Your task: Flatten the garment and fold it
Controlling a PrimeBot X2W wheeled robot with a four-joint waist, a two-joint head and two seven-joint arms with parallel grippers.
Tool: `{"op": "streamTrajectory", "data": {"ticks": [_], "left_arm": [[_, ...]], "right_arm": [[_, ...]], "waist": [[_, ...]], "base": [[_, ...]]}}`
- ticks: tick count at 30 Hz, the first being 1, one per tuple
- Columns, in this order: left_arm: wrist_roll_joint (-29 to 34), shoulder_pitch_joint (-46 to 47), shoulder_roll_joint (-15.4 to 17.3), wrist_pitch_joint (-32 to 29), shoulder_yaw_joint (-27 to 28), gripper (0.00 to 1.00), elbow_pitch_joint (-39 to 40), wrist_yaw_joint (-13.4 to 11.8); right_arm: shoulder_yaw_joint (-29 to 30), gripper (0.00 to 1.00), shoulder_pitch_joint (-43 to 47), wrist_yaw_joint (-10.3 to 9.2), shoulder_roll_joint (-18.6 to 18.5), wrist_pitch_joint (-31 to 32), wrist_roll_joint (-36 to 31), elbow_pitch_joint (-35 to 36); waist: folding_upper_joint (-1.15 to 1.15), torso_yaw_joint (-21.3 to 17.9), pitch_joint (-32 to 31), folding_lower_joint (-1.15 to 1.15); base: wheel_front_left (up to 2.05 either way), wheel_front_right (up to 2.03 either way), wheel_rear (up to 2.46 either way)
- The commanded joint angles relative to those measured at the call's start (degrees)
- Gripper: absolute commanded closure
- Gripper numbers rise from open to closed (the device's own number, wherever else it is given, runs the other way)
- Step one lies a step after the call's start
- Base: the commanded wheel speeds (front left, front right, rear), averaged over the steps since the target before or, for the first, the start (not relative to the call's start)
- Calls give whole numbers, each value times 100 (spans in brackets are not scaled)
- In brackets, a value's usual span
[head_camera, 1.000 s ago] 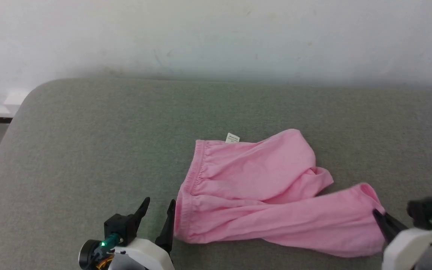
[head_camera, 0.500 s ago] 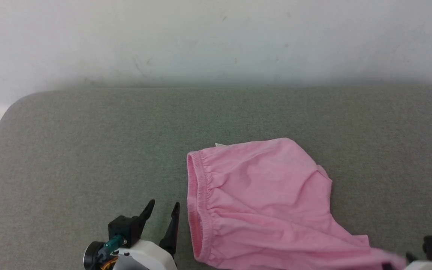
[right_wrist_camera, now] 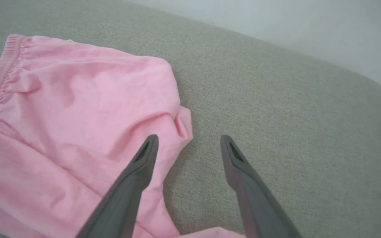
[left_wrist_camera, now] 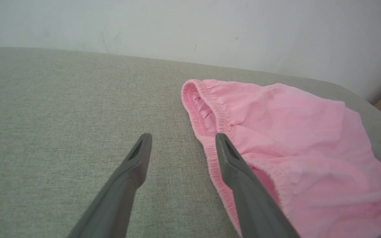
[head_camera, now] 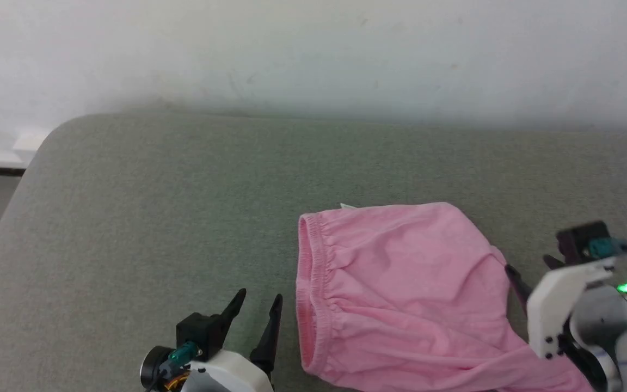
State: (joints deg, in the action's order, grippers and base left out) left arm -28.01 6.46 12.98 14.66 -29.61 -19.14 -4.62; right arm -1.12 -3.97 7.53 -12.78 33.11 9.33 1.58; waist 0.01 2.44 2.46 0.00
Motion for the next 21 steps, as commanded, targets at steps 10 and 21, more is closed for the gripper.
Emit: {"op": "streamTrajectory", "data": {"ticks": [10, 21], "left_arm": [[97, 207, -196, 24, -139, 0, -38, 30], [158, 354, -347, 31, -151, 0, -57, 69]], "right_arm": [[-632, 0, -1398, -4, -464, 599, 234, -2016], [-738, 100, -2029, -4, -798, 137, 287, -3137]], "waist": [[-1, 912, 376, 0], [-1, 1340, 654, 0]], "base": [[0, 0, 0], [0, 0, 0]]}}
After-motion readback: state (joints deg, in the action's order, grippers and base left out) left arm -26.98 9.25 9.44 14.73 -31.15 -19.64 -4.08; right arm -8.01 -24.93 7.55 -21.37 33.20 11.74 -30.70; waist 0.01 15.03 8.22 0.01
